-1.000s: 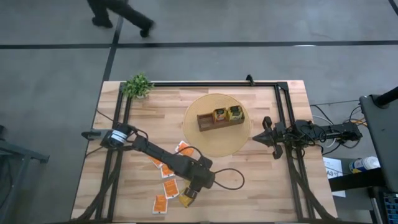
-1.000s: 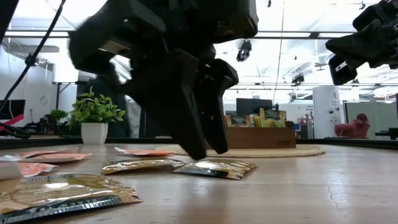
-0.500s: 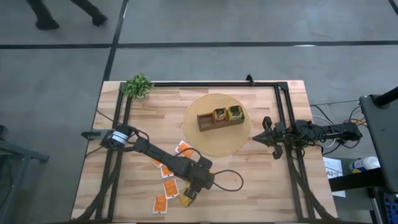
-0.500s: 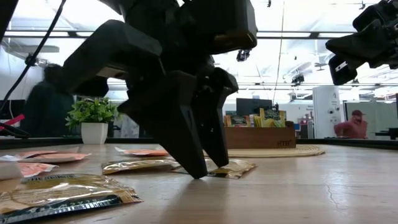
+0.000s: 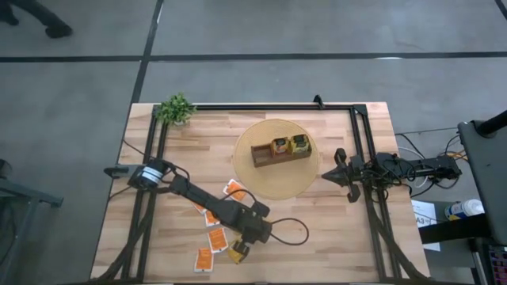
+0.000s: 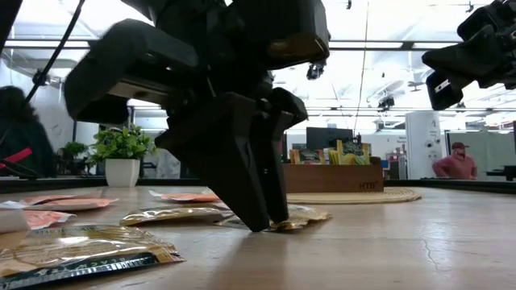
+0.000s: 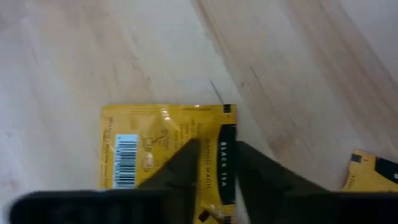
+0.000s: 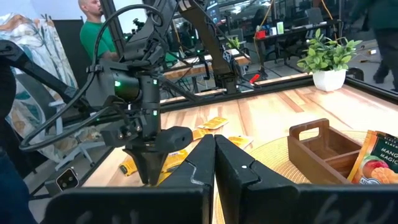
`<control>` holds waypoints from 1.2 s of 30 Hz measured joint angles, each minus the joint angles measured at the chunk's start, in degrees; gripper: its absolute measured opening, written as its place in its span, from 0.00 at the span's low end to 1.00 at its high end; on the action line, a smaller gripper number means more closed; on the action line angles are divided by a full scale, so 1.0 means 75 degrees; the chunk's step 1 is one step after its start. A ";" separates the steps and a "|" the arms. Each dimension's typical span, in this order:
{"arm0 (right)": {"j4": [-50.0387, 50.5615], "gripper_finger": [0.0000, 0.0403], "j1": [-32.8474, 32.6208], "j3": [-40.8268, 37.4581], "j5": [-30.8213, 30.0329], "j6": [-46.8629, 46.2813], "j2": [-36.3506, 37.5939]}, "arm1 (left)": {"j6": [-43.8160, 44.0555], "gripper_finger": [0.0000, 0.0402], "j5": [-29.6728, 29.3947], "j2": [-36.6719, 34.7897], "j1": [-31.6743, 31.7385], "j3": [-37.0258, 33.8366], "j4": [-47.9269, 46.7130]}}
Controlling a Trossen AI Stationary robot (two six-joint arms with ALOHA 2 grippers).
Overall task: Pick & Place Tea
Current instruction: Put the middle orange tea bag into the middle section of the wooden organizer
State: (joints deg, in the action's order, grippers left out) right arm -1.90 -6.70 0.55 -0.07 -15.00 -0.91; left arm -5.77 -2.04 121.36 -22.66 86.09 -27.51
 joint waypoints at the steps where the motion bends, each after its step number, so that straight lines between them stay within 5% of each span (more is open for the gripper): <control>1: 0.0000 0.02 0.0000 -0.0002 0.0002 0.0002 0.0000 | -0.0005 0.19 -0.0011 0.0002 -0.0008 -0.0001 0.0004; 4: 0.0001 0.02 0.0000 0.0001 0.0000 0.0001 0.0000 | -0.0094 0.04 -0.0067 0.0009 0.0000 -0.0004 0.0012; 7: 0.0000 0.02 0.0000 -0.0001 -0.0001 -0.0001 0.0000 | -0.0231 0.01 -0.0133 0.0012 0.0007 -0.0004 0.0008; 24: -0.0001 0.02 0.0000 0.0001 -0.0001 0.0002 0.0001 | -0.0286 0.00 -0.0298 -0.0311 0.0030 0.0793 -0.1349; 36: 0.0036 0.02 0.0000 -0.0001 0.0003 0.0002 0.0006 | -0.0627 0.00 0.0388 -0.0782 0.0442 0.1820 -0.2773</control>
State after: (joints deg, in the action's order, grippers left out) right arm -1.63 -6.70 0.54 -0.04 -14.98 -0.86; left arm -10.47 0.87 115.50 -19.35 99.74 -48.31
